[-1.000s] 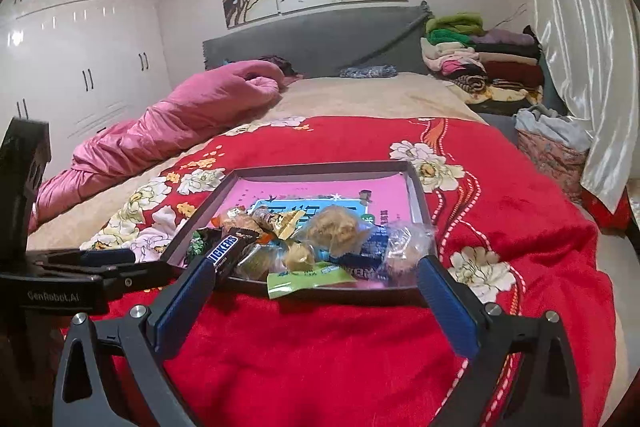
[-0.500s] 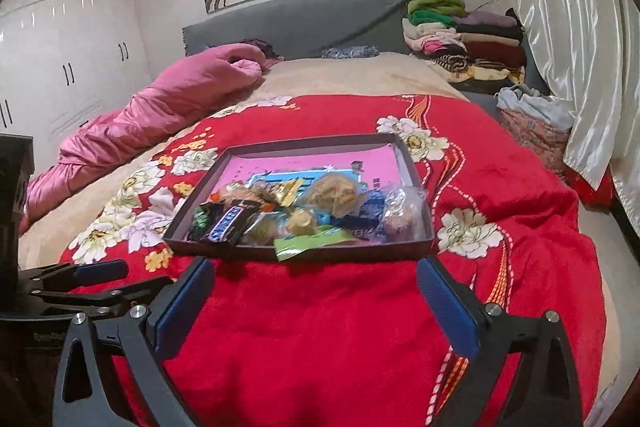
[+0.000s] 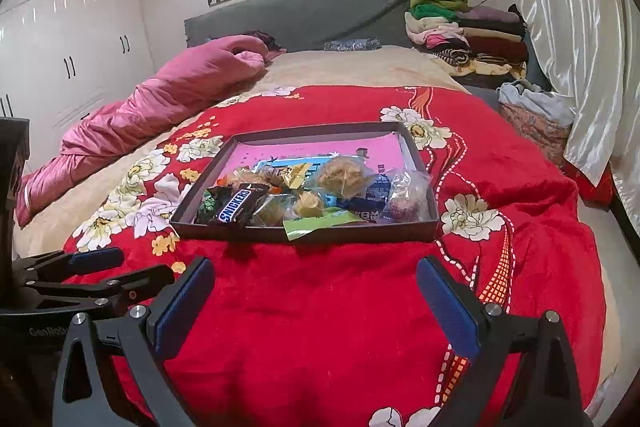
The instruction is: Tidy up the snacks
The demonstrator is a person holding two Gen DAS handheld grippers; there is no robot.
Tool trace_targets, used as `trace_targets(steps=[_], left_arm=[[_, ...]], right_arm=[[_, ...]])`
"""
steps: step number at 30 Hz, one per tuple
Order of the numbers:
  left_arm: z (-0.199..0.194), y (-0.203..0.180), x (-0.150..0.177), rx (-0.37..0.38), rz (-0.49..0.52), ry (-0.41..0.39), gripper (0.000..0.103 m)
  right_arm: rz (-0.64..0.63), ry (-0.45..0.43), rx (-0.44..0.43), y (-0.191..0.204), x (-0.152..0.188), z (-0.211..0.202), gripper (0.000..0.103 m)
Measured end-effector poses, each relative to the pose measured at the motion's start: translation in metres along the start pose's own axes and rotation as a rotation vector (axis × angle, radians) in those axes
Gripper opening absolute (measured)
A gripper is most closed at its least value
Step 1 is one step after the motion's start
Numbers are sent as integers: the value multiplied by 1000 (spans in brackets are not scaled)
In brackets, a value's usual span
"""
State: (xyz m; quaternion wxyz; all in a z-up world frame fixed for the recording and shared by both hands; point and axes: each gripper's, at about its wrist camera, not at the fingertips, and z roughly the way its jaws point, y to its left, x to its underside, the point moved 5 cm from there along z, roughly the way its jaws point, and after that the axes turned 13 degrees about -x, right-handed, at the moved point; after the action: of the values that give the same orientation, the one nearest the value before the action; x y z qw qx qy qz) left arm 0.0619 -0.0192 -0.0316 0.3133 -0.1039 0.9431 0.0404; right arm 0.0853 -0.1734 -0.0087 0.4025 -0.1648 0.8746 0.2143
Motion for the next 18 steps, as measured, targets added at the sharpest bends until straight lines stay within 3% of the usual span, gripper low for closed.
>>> trace_targets(steps=[18], left_arm=[[3,5,0,-10,-15,16,84]], right_arm=[[11,19,2,-4,6,4,102]])
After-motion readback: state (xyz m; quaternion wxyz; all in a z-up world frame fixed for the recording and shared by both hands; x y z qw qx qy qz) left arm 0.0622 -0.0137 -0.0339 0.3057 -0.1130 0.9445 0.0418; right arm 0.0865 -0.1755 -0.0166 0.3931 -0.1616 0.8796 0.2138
